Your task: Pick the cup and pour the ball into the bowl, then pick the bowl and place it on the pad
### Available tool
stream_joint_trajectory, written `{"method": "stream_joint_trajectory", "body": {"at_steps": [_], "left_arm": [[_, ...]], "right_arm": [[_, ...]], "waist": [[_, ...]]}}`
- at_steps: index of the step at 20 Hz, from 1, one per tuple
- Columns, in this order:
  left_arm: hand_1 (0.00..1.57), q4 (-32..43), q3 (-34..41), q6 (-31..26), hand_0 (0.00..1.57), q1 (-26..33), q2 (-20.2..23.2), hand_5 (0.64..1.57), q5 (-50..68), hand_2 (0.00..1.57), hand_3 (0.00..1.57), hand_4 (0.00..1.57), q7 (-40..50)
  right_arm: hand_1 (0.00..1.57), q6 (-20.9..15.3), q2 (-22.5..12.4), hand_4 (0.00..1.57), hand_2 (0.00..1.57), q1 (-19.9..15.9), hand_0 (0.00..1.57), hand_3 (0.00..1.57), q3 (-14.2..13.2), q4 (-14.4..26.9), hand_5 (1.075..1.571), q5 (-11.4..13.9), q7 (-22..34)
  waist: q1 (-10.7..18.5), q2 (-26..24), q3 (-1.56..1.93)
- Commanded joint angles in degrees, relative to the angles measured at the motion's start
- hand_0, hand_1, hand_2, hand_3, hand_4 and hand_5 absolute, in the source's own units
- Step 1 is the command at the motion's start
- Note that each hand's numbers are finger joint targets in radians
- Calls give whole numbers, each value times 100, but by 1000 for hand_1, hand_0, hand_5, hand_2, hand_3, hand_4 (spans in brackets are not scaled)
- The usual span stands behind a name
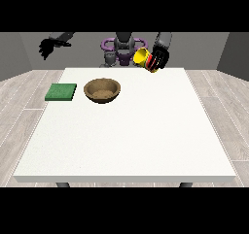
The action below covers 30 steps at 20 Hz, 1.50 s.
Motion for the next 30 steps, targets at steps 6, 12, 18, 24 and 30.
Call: {"method": "stream_joint_trajectory", "body": {"at_steps": [6,12,18,24,30], "left_arm": [[1554,268,-1207,-275,1554,-522,-182,1244,-1850,1571,1571,1571,1356],[1482,512,-2393,-816,1482,-994,-797,1204,-3284,1571,1571,1571,2021],[1533,808,-3413,-1828,1533,-1282,-1229,1164,-4384,1571,1571,1556,2251],[1457,955,-3925,-2441,1457,-1344,-1286,1178,-5094,1571,1571,1509,2149],[1446,784,-3618,-2549,1446,-1538,-1070,1134,-5362,1571,1571,1529,1814]], "right_arm": [[0,63,114,0,0,231,0,0,108,263,1571,102,-41],[0,229,-153,0,0,-127,0,0,-69,522,1571,-56,-22],[0,80,44,0,0,-199,0,0,123,601,1570,143,-67],[0,263,-156,0,0,-182,0,0,-6,677,1571,-2,16],[0,-16,53,0,0,-394,0,0,53,520,1569,-89,381]], "waist": [[-86,-515,3],[-157,-358,11],[-117,-452,7],[-140,-490,-2],[-94,-282,-6]]}}
